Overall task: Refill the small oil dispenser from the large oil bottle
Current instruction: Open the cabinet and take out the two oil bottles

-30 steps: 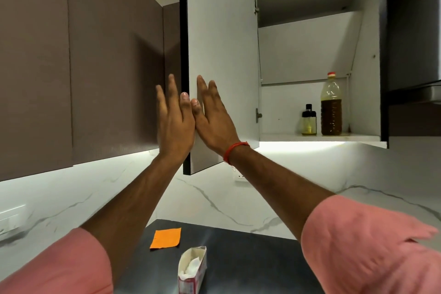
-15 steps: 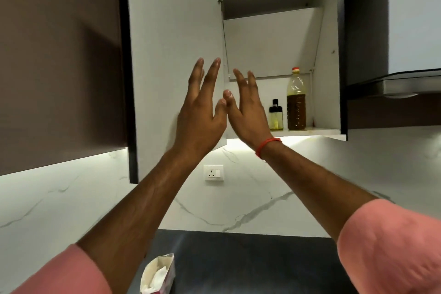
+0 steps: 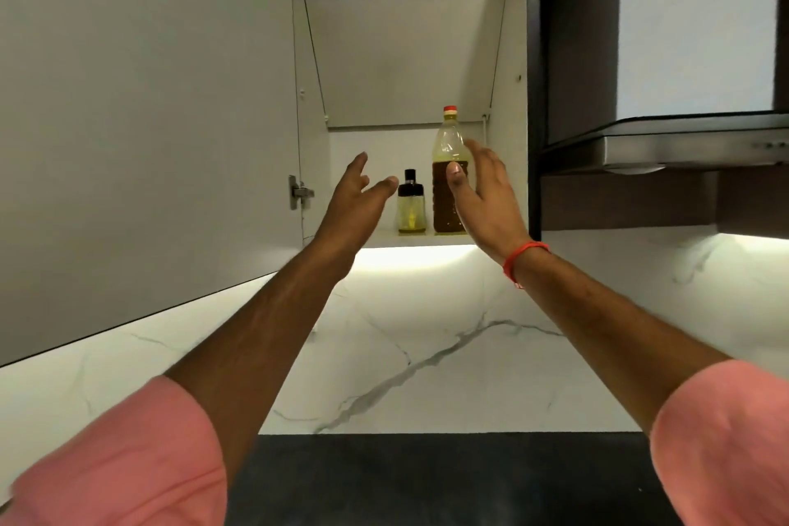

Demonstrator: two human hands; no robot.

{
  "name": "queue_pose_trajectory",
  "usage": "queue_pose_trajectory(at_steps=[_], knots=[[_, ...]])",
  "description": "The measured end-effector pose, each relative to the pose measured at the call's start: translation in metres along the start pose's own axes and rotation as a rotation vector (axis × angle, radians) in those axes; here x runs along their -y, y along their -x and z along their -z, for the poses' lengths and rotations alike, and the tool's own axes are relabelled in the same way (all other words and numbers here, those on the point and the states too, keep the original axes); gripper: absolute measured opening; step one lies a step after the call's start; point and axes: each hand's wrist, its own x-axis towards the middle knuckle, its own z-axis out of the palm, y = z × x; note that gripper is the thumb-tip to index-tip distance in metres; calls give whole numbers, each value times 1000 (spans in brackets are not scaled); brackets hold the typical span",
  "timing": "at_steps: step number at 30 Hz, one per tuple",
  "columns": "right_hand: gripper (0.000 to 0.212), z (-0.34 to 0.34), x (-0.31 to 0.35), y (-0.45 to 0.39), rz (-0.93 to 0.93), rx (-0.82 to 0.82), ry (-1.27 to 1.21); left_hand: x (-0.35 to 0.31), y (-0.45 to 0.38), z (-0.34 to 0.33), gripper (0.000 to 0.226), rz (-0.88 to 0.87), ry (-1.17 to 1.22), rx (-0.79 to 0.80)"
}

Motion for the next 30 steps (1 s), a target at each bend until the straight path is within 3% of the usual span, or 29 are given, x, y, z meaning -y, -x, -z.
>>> queue_pose_trajectory(at_steps=[14, 30], knots=[[61, 12, -70, -40, -137, 109, -67, 43, -69, -67, 74, 159, -60, 18], [94, -56, -137, -123, -524, 103, -238, 112, -186, -83, 94, 210, -142, 61]])
